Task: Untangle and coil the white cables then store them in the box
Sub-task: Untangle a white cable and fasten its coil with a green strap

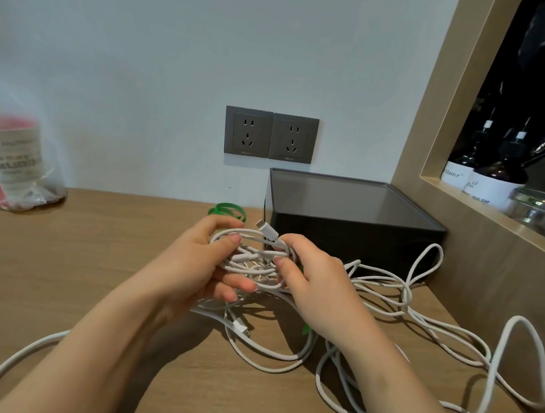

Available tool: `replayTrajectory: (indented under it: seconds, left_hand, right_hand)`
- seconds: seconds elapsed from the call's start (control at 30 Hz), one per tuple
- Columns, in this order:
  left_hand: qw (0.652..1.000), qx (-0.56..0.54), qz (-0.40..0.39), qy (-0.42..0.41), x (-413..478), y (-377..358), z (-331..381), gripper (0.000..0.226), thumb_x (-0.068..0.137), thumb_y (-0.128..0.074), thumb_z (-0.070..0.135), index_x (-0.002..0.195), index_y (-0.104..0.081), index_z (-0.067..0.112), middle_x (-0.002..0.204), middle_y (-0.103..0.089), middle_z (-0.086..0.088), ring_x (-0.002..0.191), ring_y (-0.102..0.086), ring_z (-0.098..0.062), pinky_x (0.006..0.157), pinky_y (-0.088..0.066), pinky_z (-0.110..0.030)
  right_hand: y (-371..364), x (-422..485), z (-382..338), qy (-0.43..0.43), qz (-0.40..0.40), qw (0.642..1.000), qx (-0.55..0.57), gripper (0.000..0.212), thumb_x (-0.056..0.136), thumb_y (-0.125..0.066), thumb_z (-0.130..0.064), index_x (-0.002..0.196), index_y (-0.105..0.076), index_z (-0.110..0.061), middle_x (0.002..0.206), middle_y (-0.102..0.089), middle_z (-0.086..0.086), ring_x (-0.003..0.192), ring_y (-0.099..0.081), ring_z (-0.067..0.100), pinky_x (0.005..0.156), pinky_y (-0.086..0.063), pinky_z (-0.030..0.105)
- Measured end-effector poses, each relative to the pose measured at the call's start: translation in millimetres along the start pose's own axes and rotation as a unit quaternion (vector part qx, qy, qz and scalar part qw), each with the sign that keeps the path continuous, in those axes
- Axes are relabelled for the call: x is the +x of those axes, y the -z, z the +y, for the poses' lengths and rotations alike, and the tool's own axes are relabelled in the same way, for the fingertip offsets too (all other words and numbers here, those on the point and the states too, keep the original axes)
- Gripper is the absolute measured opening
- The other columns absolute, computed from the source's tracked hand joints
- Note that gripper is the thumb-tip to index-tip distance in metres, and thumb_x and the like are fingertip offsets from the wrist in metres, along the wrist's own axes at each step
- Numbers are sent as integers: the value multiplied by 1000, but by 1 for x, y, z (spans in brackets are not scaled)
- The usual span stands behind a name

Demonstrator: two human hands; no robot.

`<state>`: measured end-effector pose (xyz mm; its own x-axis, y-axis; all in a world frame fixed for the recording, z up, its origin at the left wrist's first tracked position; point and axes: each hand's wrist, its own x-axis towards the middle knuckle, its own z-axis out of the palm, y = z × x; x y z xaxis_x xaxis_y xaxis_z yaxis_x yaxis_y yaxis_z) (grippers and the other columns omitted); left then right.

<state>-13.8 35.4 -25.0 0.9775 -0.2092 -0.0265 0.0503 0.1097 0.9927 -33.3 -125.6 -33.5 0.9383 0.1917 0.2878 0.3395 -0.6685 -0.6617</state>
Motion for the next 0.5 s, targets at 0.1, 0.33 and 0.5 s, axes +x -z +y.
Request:
replayTrajectory:
  seconds: [0.1, 0.33, 0.5]
  left_hand:
    - [999, -12, -19, 37, 0, 1, -1, 22, 101, -39, 14, 112, -57, 11, 80, -69, -19, 54, -67, -21, 40, -52, -21]
    - [999, 25, -29, 18, -2, -8, -3, 60, 73, -57, 56, 111, -58, 9, 87, -68, -14, 59, -63, -19, 43, -49, -22]
    - [994, 104, 26, -21, -3, -9, -6, 45, 72, -65, 44, 106, -61, 14, 78, -72, -7, 58, -65, -18, 43, -47, -20]
  right_hand:
    - [-2, 1, 1, -1, -7, 999, -32, 24, 99, -40, -25, 121, -46, -31, 88, -56, -11, 81, -57, 7, 69, -50, 21]
    - [-4, 1, 4, 16, 18, 993, -113, 38, 98, -41, -23, 135, -40, -32, 102, -60, -6, 87, -55, 5, 76, -49, 21]
    - [-4, 0, 3, 34, 27, 991, -127, 37, 98, -44, -22, 133, -43, -33, 102, -62, -5, 88, -56, 6, 75, -48, 19]
